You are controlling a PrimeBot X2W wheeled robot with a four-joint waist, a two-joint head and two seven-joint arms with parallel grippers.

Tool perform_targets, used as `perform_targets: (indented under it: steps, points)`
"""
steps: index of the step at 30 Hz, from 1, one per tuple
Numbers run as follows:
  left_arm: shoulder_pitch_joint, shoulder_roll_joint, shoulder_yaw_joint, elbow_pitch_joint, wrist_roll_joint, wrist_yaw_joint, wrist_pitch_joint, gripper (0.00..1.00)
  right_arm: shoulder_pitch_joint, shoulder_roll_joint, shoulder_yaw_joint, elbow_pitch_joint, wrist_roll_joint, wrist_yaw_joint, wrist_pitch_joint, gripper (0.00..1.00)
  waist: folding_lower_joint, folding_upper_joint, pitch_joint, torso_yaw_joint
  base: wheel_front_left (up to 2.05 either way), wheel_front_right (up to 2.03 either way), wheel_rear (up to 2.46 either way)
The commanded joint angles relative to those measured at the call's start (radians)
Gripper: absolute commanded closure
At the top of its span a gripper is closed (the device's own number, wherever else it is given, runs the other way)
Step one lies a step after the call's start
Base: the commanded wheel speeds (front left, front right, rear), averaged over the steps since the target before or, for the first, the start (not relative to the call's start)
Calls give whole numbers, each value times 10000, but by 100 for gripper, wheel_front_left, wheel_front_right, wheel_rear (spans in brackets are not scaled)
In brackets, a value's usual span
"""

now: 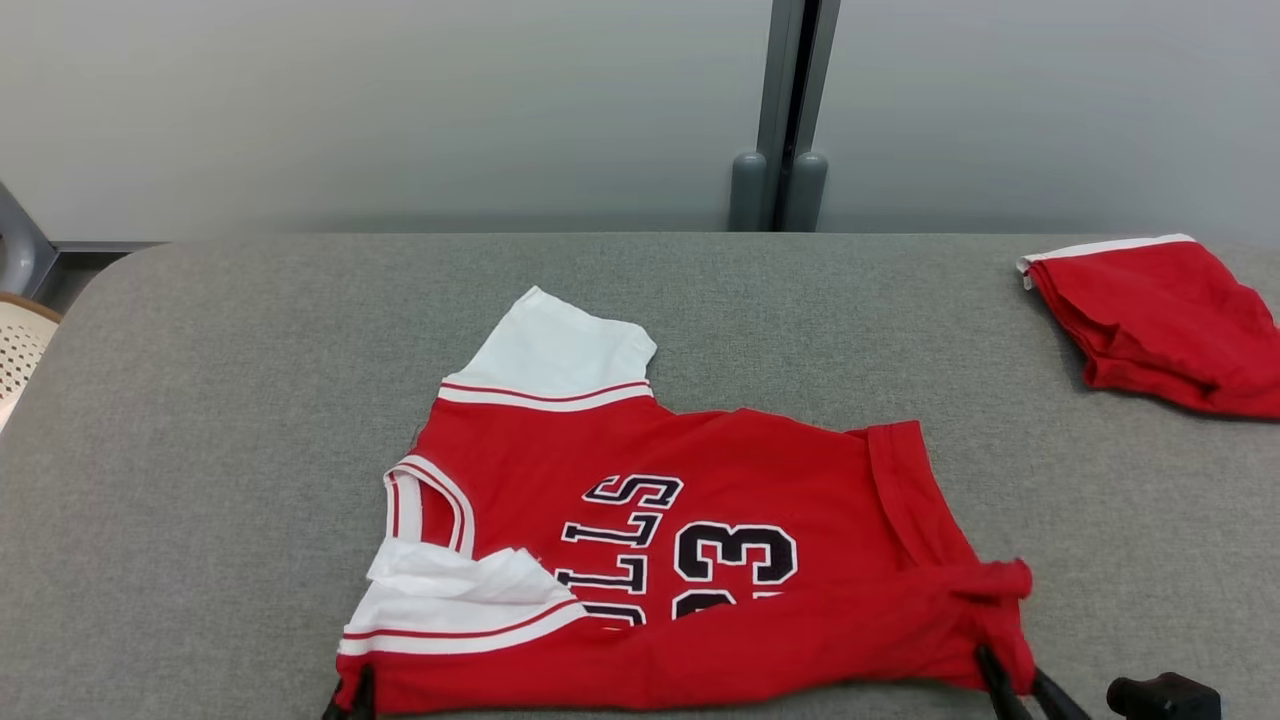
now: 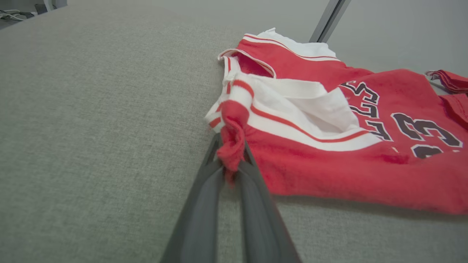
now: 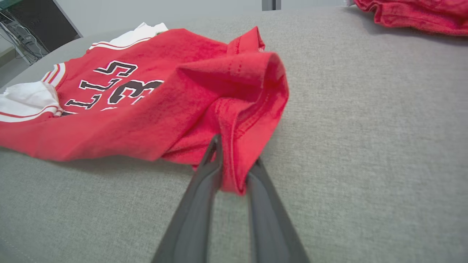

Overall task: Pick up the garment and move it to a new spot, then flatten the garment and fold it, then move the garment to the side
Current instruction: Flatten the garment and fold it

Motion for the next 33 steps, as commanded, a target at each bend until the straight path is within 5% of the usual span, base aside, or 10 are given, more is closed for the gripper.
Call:
perform_targets:
  steps: [1,19,33]
  points:
    - [-45,12,91,-116,130,112,-20,0,137,120,-179,-167,-95,2,5,0,0,-1,-29,-58,0,0,0]
    - [-1205,-818,1948,-2898,2124,-64,-27,0,-1370,1193,-1071,-1227,-1427,2,-1528,0,0,-1,54,-463,0,0,0]
    - [-1828,-1071,2265,-1840,3269,-401,-28,0,-1629,2085,-1325,-712,-2021,2,-1738,0,0,-1,-42,-430,0,0,0]
